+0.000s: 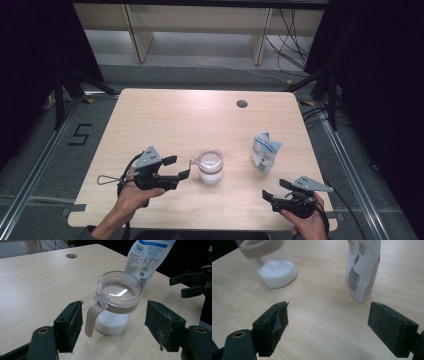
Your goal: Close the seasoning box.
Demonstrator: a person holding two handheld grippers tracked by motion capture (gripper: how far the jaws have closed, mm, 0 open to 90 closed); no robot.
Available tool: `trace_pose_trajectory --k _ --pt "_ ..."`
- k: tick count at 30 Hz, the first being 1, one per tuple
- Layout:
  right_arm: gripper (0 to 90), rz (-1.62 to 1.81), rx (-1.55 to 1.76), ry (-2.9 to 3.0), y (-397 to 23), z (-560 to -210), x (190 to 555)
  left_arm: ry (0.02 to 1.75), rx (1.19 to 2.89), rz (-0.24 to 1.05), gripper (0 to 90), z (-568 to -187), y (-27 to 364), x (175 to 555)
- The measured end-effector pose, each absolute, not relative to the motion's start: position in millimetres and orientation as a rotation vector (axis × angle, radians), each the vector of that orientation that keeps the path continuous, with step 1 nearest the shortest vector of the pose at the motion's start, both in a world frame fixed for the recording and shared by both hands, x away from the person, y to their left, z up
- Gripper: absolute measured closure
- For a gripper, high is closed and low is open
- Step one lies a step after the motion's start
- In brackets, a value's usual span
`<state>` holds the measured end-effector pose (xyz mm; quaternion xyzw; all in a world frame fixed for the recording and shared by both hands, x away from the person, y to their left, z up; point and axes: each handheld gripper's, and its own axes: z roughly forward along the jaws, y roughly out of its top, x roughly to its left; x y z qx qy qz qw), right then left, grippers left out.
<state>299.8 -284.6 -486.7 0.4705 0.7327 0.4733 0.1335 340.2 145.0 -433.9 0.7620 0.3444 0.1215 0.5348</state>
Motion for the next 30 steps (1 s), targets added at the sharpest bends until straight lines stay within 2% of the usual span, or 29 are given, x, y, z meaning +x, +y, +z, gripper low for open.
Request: trace_pose_trajectory --k 30 --pt "17.5 1.326 1.345 2.146 -282.1 -485.5 300.6 0.818 1.846 0.302 27.4 -444.0 159.4 315.6"
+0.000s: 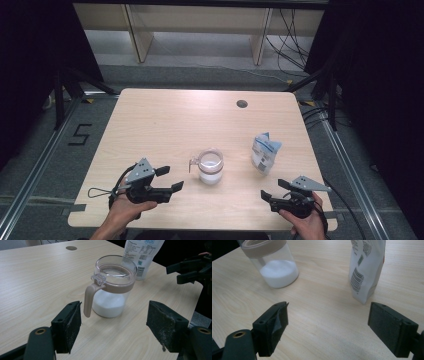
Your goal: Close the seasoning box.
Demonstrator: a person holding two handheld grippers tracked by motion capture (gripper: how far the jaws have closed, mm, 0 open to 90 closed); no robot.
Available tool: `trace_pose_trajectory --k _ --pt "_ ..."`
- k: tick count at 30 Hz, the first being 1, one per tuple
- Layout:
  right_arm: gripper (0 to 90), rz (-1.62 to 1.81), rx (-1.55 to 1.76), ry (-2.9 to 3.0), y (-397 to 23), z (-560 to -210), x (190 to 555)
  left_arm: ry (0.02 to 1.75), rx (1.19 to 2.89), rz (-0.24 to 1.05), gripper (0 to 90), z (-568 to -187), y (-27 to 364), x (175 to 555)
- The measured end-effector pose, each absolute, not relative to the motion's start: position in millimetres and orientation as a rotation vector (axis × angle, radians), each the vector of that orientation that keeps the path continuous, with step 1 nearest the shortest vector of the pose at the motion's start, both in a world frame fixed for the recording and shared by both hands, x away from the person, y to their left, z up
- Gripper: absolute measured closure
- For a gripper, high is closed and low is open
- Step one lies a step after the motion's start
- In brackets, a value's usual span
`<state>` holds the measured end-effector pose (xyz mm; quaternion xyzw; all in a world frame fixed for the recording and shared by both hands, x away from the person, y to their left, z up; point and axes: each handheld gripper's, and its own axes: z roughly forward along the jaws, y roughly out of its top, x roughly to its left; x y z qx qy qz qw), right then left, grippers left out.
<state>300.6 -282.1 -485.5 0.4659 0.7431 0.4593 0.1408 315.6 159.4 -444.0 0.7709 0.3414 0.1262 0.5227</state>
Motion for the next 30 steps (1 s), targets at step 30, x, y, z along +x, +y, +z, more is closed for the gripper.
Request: trace_pose_trajectory --k 30 --pt "16.0 1.322 1.348 2.19 -283.1 -488.6 292.3 0.827 1.944 0.285 26.1 -472.1 173.0 294.0"
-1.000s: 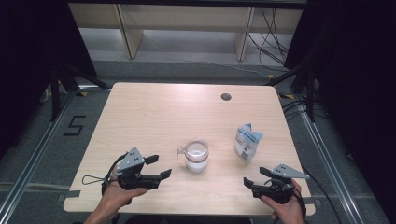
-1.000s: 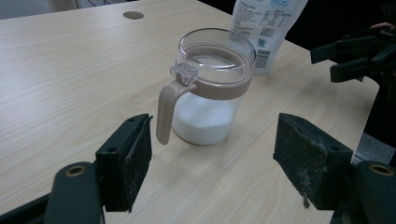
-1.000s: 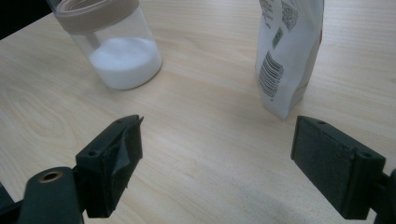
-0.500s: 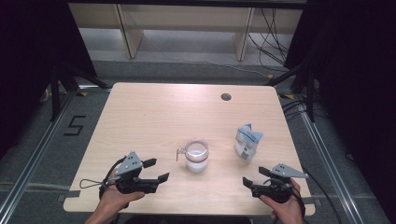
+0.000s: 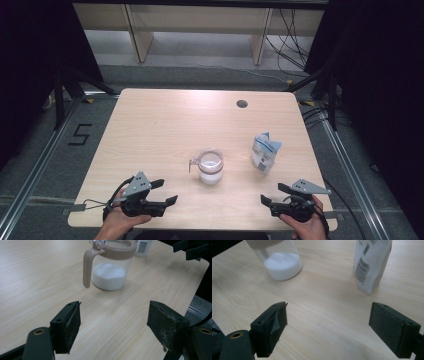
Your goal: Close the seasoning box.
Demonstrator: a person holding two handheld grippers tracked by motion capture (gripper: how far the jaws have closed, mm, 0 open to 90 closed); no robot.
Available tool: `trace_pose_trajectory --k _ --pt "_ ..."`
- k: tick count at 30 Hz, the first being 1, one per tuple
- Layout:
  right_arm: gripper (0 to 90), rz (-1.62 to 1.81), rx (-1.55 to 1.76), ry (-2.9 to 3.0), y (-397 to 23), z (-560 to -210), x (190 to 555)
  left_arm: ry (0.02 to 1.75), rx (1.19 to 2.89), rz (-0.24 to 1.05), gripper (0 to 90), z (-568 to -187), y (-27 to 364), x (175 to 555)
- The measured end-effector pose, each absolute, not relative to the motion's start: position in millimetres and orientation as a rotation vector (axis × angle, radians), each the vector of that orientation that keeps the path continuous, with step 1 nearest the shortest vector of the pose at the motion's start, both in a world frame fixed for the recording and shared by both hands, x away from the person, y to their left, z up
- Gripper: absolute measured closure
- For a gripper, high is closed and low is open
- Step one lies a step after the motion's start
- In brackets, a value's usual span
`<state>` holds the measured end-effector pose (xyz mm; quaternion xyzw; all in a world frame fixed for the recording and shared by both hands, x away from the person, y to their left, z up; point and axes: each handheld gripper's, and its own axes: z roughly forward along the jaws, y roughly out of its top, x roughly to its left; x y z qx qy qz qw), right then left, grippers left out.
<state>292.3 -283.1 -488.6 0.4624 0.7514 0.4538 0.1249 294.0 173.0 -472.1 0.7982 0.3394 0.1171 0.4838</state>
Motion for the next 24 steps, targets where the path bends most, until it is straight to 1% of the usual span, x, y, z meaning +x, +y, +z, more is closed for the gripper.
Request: trace_pose_trajectory --k 2,4,5,6,7,10,11,12,13,17,18,21,24 --pt "16.0 1.31 1.396 2.199 -282.6 -489.2 288.1 0.832 1.961 0.291 25.6 -474.0 173.5 291.7" --pt "16.0 1.29 1.352 2.205 -284.6 -491.5 289.4 0.823 1.966 0.29 25.5 -475.6 173.6 290.9" --pt "16.0 1.288 1.411 2.211 -283.2 -491.2 286.0 0.829 1.973 0.29 25.2 -475.8 173.4 289.9" --pt "16.0 1.286 1.34 2.215 -286.4 -493.6 287.1 0.828 1.977 0.287 25.0 -477.2 174.2 288.0" --pt "16.0 1.274 1.399 2.226 -285.5 -491.5 283.1 0.825 1.965 0.281 24.5 -477.9 174.1 287.1" --pt "16.0 1.289 1.355 2.226 -287.0 -494.0 282.6 0.818 1.974 0.278 21.4 -479.6 174.7 284.7" --pt "16.0 1.269 1.441 2.234 -285.3 -491.5 277.6 0.823 1.976 0.281 20.9 -480.4 174.6 283.7" --pt "16.0 1.269 1.441 2.234 -285.3 -491.5 277.6 0.823 1.976 0.281 20.5 -480.4 174.6 283.7" --pt "16.0 1.274 1.392 2.242 -286.8 -493.3 279.3 0.83 1.962 0.275 20.5 -482.0 173.7 283.0" --pt "16.0 1.249 1.374 2.267 -287.8 -494.8 277.1 0.825 1.99 0.274 18.4 -485.7 175.1 281.7" --pt "16.0 1.268 1.412 2.271 -285.4 -496.5 275.4 0.838 1.989 0.281 18.3 -487.5 174.9 280.0" --pt "16.0 1.223 1.377 2.295 -287.5 -497.2 275.8 0.835 2.016 0.284 18.3 -488.6 176.1 279.7" --pt "16.1 1.206 1.338 2.292 -288.7 -498.8 276.3 0.866 1.988 0.277 18.0 -492.2 175.6 279.0"
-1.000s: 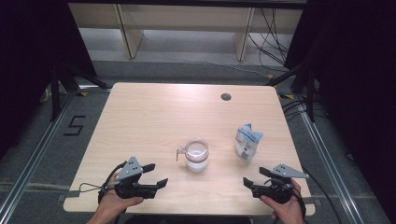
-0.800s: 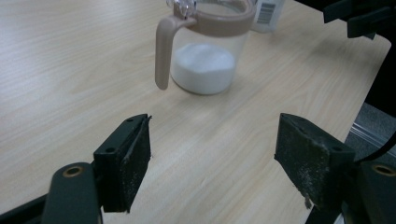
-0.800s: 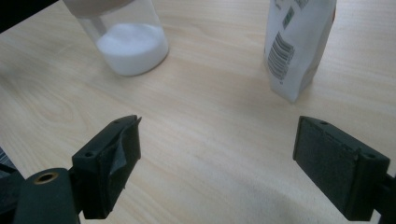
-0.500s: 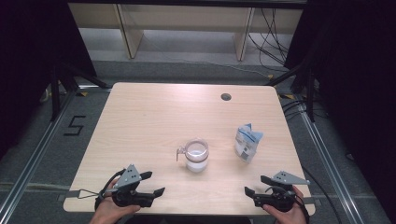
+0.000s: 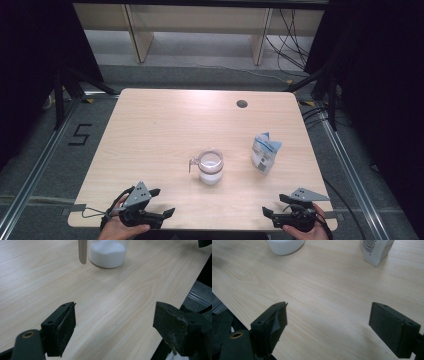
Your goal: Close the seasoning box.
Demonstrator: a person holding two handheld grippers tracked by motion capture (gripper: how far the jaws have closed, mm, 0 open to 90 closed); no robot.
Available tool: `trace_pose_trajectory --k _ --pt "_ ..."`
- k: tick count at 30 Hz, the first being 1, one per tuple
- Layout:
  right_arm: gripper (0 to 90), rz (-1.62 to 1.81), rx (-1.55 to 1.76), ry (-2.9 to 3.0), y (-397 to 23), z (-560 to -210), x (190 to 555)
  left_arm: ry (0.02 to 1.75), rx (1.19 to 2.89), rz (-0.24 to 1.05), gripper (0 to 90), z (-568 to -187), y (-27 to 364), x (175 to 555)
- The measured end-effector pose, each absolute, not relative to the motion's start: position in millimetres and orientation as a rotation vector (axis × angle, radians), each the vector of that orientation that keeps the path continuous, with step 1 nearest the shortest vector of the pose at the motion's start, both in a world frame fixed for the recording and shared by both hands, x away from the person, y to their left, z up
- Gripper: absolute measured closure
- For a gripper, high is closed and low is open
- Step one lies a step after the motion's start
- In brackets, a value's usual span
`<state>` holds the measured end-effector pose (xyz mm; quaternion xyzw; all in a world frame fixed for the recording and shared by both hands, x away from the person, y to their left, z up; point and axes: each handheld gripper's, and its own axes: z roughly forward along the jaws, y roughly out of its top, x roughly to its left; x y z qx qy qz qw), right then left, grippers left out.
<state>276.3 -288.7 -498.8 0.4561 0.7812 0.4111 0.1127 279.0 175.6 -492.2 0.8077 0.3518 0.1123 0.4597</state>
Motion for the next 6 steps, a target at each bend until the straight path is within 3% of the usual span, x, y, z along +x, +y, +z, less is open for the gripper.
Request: trace_pose_trajectory --k 6 --pt "16.0 1.223 1.359 2.304 -289.0 -499.2 276.3 0.841 2.006 0.284 17.8 -490.9 178.7 280.4"
